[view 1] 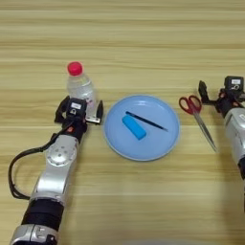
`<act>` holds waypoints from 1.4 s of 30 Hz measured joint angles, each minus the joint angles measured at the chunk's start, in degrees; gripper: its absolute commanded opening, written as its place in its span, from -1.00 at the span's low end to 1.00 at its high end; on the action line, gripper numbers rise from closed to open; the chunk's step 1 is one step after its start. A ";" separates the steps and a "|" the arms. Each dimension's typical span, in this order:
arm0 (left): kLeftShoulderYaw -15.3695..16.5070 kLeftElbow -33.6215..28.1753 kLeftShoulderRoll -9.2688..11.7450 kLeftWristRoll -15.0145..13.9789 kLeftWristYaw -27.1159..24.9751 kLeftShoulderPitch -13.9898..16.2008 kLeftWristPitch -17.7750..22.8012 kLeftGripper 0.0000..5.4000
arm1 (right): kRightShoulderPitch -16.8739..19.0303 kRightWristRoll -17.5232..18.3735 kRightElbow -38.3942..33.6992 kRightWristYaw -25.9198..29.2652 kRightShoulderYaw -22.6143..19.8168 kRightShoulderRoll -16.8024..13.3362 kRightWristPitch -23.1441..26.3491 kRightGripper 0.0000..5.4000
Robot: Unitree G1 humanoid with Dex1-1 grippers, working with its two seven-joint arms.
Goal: Move the objects on the table
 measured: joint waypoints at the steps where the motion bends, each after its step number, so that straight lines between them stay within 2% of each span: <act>1: 0.01 0.00 -0.07 -0.02 0.03 -0.39 -0.04 0.99 | 0.00 0.00 0.00 0.00 0.01 0.00 0.00 1.00; 10: 1.23 -0.68 -1.04 -0.63 0.62 -1.81 -2.11 0.99 | 0.00 0.00 0.00 0.03 0.01 0.00 0.00 1.00; 20: 2.63 -2.08 -1.30 -0.68 1.09 -1.95 -3.89 0.99 | 0.00 0.00 0.00 0.06 0.02 0.00 -0.01 1.00; 27: 2.68 -9.02 -1.56 -0.96 0.98 -1.82 -3.45 0.99 | 0.00 -0.02 0.08 0.08 0.03 -0.01 -0.05 1.00; 35: 2.82 -16.17 -1.79 -2.79 0.62 -1.82 -2.07 0.99 | 0.00 -0.04 0.12 0.08 0.06 -0.01 -0.06 1.00; 42: 2.89 -18.76 -1.80 -2.96 0.18 -1.81 -1.91 0.99 | 0.00 -0.04 0.26 0.08 0.07 -0.01 -0.06 1.00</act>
